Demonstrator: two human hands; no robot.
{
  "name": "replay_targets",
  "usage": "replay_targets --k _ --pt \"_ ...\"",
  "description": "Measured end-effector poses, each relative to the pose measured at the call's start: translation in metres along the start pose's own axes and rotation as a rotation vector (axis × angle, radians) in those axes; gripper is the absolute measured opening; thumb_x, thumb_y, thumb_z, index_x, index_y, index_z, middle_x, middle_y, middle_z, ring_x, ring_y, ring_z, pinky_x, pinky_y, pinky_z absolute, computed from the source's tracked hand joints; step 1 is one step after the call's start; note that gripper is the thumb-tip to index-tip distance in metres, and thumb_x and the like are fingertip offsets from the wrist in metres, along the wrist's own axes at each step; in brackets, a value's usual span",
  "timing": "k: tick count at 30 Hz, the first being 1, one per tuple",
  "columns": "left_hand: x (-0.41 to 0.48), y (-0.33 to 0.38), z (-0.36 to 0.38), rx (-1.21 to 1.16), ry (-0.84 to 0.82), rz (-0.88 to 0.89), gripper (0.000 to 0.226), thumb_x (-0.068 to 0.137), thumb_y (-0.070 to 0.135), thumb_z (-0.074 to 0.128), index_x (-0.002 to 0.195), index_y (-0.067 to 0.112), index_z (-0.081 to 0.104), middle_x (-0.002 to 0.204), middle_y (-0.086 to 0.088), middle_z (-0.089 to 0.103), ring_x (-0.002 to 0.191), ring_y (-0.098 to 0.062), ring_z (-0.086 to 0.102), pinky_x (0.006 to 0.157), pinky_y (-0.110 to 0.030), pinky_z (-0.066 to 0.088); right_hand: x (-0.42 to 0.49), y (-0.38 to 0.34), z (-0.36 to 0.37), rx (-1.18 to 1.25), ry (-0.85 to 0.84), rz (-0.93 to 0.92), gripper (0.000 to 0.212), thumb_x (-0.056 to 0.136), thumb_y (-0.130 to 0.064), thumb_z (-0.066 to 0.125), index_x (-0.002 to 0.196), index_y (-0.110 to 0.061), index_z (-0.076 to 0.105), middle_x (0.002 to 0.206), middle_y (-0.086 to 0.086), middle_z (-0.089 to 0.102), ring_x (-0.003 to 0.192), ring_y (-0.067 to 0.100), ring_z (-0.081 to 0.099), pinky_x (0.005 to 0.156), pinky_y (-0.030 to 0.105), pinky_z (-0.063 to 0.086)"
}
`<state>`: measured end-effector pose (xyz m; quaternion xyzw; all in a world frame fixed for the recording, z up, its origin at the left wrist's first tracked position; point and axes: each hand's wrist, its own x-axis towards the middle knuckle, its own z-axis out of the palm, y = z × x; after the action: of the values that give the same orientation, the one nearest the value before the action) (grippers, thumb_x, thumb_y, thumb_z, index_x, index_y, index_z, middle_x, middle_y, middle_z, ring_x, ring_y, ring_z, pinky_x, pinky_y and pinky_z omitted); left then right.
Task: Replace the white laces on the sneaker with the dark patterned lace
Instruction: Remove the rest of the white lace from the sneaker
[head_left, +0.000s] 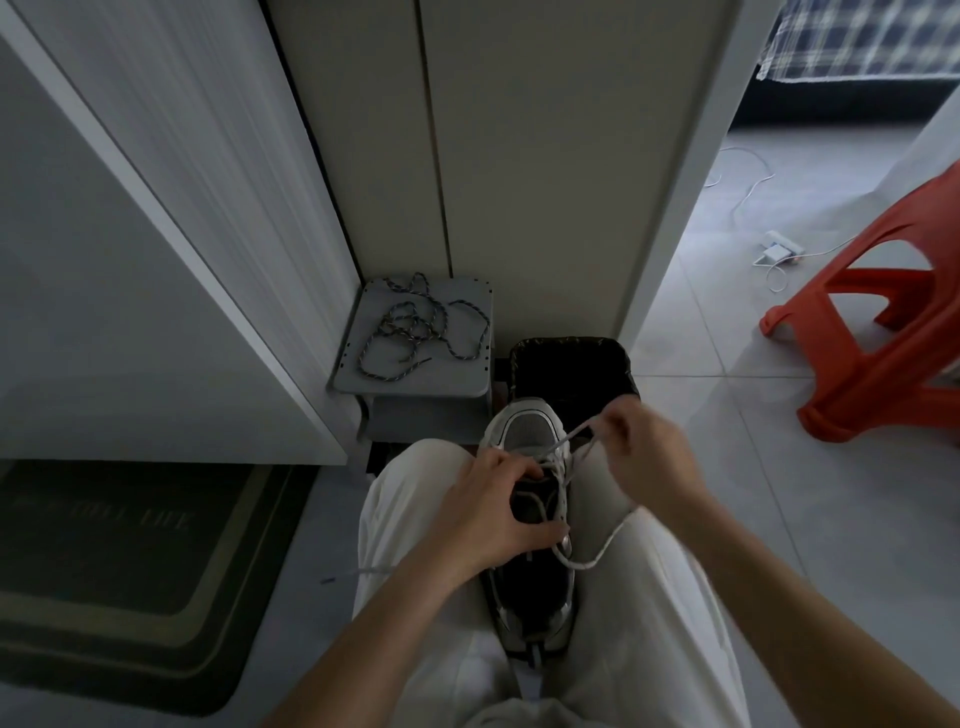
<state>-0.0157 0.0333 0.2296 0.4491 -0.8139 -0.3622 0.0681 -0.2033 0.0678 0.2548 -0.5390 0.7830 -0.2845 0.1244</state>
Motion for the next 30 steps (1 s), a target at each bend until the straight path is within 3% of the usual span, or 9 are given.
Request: replay_targets --k 2,6,8,12,16,18,22,27,30 --pt "-0.001 -0.001 0.001 -0.012 -0.004 -0.009 0.070 0.059 0.070 0.065 0.118 0.036 0.050 0.119 0.014 0.039 0.115 -0.008 0.038 0.097 -0.033 0.042 0.009 0.005 -0.008 0.018 0.013 0.014 0.013 0.089 -0.030 0.058 0.081 -0.020 0.057 0.070 -0.002 0.061 0.067 0.024 0.055 0.058 0.030 0.040" --pt "-0.001 -0.002 0.001 -0.021 0.004 -0.017 0.084 0.049 0.079 0.058 0.119 0.032 0.051 0.113 0.018 0.036 0.115 -0.009 0.037 0.097 -0.032 0.041 -0.013 0.003 0.013 0.002 -0.258 0.077 0.029 0.082 -0.045 0.064 0.066 -0.022 0.055 0.056 -0.010 0.052 0.054 0.011 0.050 0.048 0.023 0.032" --pt "0.000 -0.002 0.001 -0.022 0.005 -0.011 0.084 0.050 0.078 0.058 0.119 0.031 0.051 0.111 0.018 0.035 0.116 -0.009 0.037 0.097 -0.033 0.041 -0.026 0.002 0.024 0.100 -0.317 0.110 0.028 0.082 -0.040 0.066 0.063 -0.025 0.052 0.057 -0.008 0.054 0.053 0.007 0.050 0.048 0.020 0.032" --pt "0.000 -0.005 0.002 -0.026 0.002 -0.007 0.077 0.056 0.071 0.066 0.119 0.030 0.051 0.115 0.015 0.038 0.116 -0.009 0.038 0.097 -0.032 0.042 -0.026 -0.002 0.030 0.155 -0.287 0.114 0.016 0.087 -0.024 0.061 0.076 -0.014 0.056 0.064 -0.001 0.059 0.063 0.018 0.054 0.057 0.027 0.040" --pt "0.000 -0.004 0.002 -0.018 0.000 -0.016 0.075 0.058 0.071 0.065 0.120 0.031 0.050 0.121 0.013 0.039 0.117 -0.009 0.037 0.098 -0.030 0.041 0.007 0.011 -0.005 0.221 -0.035 0.190 0.021 0.090 -0.019 0.057 0.073 -0.007 0.059 0.066 0.010 0.065 0.049 0.002 0.055 0.048 0.015 0.037" --pt "0.000 -0.003 0.002 -0.017 -0.006 -0.019 0.075 0.058 0.071 0.065 0.120 0.031 0.050 0.121 0.014 0.038 0.117 -0.008 0.036 0.098 -0.030 0.040 0.012 0.017 -0.013 0.239 -0.016 0.211 0.026 0.089 -0.022 0.058 0.068 -0.009 0.061 0.061 0.006 0.065 0.045 -0.004 0.055 0.047 0.010 0.039" --pt "0.001 -0.004 0.002 -0.017 -0.008 -0.015 0.076 0.059 0.071 0.068 0.120 0.030 0.050 0.116 0.015 0.037 0.117 -0.009 0.036 0.098 -0.030 0.040 -0.020 0.007 0.011 0.116 -0.336 0.187 0.036 0.083 -0.040 0.063 0.053 -0.020 0.057 0.046 -0.008 0.056 0.042 -0.002 0.051 0.045 0.011 0.037" --pt "0.001 -0.005 0.003 -0.029 -0.005 -0.007 0.073 0.061 0.065 0.071 0.121 0.028 0.051 0.120 0.011 0.040 0.118 -0.010 0.037 0.098 -0.029 0.040 -0.031 -0.001 0.030 0.166 -0.283 0.114 0.024 0.086 -0.027 0.062 0.066 -0.020 0.051 0.059 -0.005 0.054 0.057 0.013 0.051 0.053 0.023 0.038" --pt "0.000 -0.006 0.003 -0.036 0.006 -0.001 0.072 0.063 0.065 0.070 0.121 0.028 0.050 0.118 0.014 0.038 0.118 -0.009 0.037 0.096 -0.025 0.037 -0.020 0.002 0.023 0.125 -0.250 0.095 0.030 0.087 -0.021 0.060 0.062 -0.019 0.044 0.057 -0.004 0.052 0.056 0.017 0.050 0.050 0.015 0.036"
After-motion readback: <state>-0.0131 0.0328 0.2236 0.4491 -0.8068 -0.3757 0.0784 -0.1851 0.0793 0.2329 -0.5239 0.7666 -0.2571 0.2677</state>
